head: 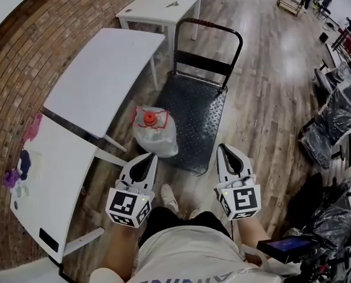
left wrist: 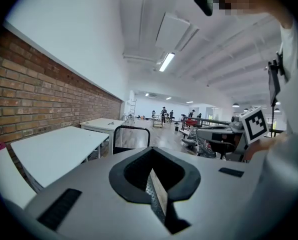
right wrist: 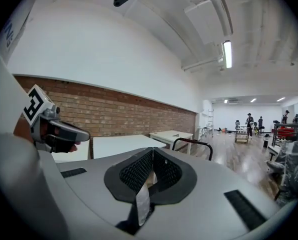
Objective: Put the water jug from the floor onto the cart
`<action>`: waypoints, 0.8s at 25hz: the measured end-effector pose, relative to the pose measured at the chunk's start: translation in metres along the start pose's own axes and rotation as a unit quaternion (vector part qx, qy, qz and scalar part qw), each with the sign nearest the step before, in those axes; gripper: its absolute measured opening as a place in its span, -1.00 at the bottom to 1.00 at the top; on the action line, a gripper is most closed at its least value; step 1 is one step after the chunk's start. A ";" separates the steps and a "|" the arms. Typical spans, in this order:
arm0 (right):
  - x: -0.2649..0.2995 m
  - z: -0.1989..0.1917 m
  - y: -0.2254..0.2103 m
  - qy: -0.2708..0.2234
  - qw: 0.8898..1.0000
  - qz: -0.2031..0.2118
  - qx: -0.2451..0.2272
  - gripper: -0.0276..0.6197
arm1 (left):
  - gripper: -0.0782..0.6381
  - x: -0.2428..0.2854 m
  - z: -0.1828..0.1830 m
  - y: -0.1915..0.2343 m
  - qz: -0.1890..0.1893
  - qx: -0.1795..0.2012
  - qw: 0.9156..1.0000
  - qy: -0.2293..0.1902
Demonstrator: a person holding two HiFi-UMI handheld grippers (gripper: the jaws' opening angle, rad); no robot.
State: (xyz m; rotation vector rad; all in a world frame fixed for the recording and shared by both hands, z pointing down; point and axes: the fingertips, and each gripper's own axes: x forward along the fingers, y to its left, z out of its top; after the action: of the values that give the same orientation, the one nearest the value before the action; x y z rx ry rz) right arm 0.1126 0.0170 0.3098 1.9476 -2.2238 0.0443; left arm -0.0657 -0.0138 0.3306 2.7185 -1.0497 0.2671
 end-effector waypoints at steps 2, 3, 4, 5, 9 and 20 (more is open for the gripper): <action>-0.025 0.003 -0.006 -0.007 1.000 -0.007 0.008 -0.90 | -0.78 -0.011 0.002 -0.022 -0.001 0.012 1.000 0.000; -0.036 0.005 -0.008 -0.013 1.000 -0.008 0.010 -0.90 | -0.78 -0.016 0.003 -0.031 0.001 0.016 1.000 -0.001; -0.047 0.007 -0.009 -0.018 1.000 -0.007 0.010 -0.90 | -0.78 -0.023 0.004 -0.040 0.002 0.018 1.000 -0.004; -0.057 0.009 -0.010 -0.021 1.000 -0.007 0.010 -0.90 | -0.78 -0.029 0.006 -0.049 0.004 0.018 1.000 -0.006; -0.085 0.005 -0.018 -0.023 1.000 -0.009 0.016 -0.90 | -0.78 -0.050 0.007 -0.077 0.007 0.029 1.000 -0.008; -0.096 0.020 0.004 -0.023 1.000 -0.013 -0.009 -0.91 | -0.78 -0.077 0.026 -0.071 0.010 0.056 0.998 -0.031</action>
State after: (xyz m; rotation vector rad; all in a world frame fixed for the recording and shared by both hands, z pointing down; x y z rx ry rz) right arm 0.1185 0.1091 0.2751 1.9880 -2.2188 -0.0252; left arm -0.0710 0.0798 0.2773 2.8334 -1.1113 0.2547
